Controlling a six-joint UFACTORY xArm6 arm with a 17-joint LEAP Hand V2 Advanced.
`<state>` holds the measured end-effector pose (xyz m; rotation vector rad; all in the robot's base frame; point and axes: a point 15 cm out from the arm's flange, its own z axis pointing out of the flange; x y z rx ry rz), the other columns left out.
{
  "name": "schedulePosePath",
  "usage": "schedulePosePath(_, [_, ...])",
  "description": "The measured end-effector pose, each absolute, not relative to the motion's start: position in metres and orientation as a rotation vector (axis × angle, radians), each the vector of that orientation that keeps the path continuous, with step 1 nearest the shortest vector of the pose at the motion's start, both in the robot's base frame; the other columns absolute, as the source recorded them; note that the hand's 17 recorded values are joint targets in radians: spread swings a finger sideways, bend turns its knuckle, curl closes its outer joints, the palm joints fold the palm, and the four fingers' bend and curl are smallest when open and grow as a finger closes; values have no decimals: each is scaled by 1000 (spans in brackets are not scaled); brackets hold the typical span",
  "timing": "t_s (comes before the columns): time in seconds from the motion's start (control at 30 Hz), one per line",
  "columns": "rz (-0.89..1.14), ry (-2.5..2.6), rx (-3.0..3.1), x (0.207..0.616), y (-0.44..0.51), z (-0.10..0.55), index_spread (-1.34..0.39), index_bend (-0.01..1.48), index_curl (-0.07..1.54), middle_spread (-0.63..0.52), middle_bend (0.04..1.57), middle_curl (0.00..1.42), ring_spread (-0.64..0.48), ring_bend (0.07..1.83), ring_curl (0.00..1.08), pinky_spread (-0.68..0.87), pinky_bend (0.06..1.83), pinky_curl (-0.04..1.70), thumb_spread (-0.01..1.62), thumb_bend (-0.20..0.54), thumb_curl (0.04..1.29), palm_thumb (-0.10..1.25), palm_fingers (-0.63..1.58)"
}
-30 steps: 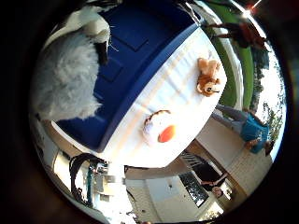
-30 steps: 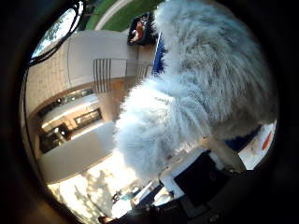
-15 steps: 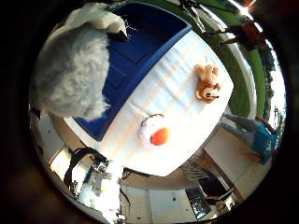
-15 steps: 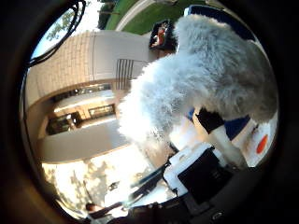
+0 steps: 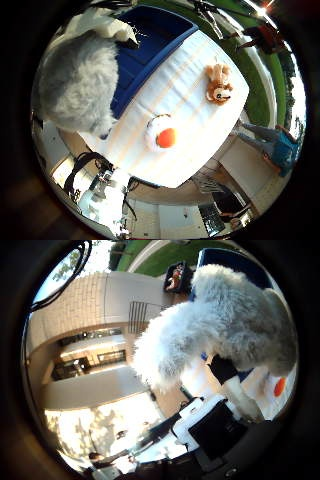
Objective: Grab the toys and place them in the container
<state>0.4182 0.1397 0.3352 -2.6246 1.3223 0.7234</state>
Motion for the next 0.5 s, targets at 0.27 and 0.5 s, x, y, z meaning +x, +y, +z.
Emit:
schedulePosePath(0.27, [835,1310,-2659,420,162,298,-427,164,268,61,157,291,293,438,322,473,867,303,1038,-55,323,359,-37])
schedulePosePath(0.5, [804,1355,-2601,426,140,314,-394,179,271,67,169,293,287,410,315,467,798,271,1066,-15,312,413,-17])
